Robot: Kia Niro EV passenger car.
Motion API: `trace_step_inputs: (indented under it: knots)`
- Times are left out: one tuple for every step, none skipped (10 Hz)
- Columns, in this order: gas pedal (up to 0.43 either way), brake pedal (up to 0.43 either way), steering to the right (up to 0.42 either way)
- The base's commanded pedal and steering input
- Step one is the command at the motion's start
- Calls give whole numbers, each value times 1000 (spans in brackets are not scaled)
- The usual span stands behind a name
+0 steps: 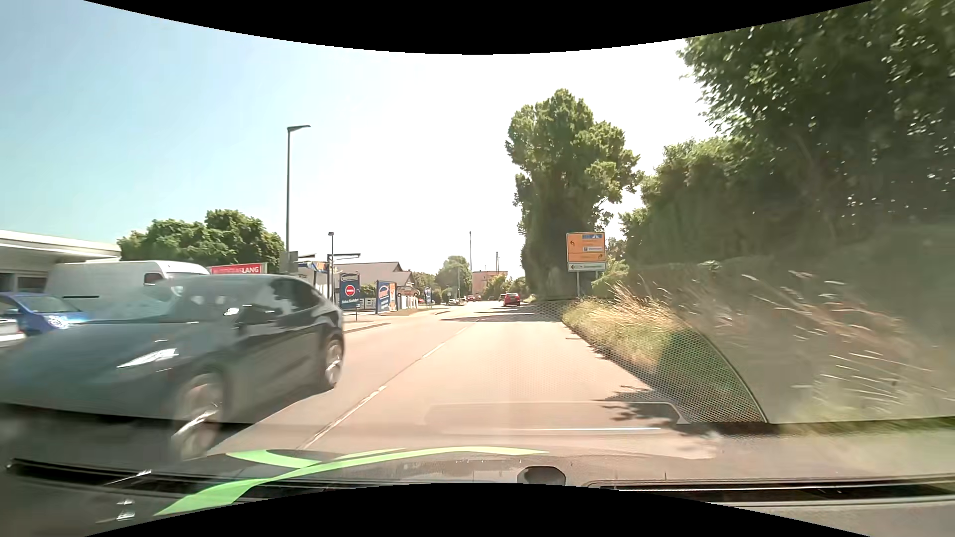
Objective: Follow the waypoints while adhering to traffic rules and regulations
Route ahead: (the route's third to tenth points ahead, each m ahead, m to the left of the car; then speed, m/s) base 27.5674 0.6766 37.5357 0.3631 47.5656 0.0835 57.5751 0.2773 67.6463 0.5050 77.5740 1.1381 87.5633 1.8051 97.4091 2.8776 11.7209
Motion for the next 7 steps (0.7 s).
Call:
trace_step_inputs:
  knots:
    - [157,0,17]
    - [157,0,17]
    - [157,0,15]
    - [157,0,13]
    - [169,0,11]
    - [169,0,11]
    - [169,0,11]
